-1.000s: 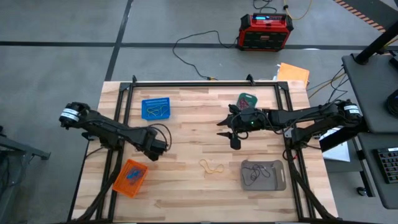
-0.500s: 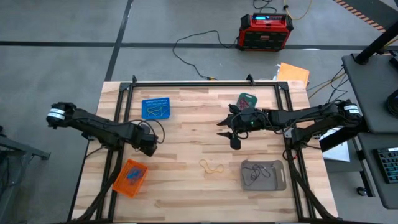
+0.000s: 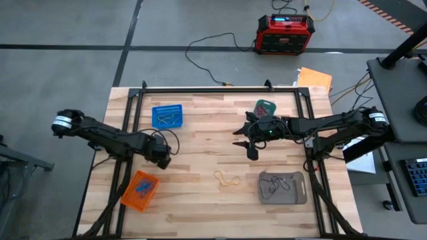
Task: Sort rubber bands into baskets
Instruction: Put the violet rubber band into the black bin
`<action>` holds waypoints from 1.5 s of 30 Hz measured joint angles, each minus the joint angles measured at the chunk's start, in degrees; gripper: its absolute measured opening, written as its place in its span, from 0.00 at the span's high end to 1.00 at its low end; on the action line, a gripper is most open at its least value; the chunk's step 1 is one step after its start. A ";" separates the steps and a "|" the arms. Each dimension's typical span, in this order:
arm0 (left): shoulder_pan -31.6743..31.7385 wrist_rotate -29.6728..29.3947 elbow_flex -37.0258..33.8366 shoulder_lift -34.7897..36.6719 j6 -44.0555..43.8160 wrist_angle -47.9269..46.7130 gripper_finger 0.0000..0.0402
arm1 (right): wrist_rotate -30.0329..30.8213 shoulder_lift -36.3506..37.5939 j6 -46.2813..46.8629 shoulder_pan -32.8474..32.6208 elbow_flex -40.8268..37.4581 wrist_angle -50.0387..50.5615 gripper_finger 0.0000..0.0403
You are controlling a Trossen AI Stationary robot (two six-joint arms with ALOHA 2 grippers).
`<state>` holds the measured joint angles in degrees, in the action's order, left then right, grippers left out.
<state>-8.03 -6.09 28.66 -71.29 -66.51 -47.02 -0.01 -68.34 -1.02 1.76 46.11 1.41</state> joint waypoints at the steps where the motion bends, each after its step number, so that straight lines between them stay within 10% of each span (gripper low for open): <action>1: -0.04 -0.07 0.42 -0.10 0.06 -0.21 0.98 | 0.00 0.00 -0.02 0.00 0.00 -0.02 0.54; 27: -13.50 -20.42 30.60 -0.52 19.55 0.00 1.00 | 0.00 -0.02 1.41 0.00 -1.29 0.01 0.54; 45: -16.31 -23.41 34.20 -2.13 35.71 15.58 1.00 | -0.46 0.00 3.98 -4.07 -1.31 0.06 0.54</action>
<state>-24.34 -29.50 62.85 -73.42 -30.80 -31.44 -0.47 -68.34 2.96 -2.31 44.80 1.47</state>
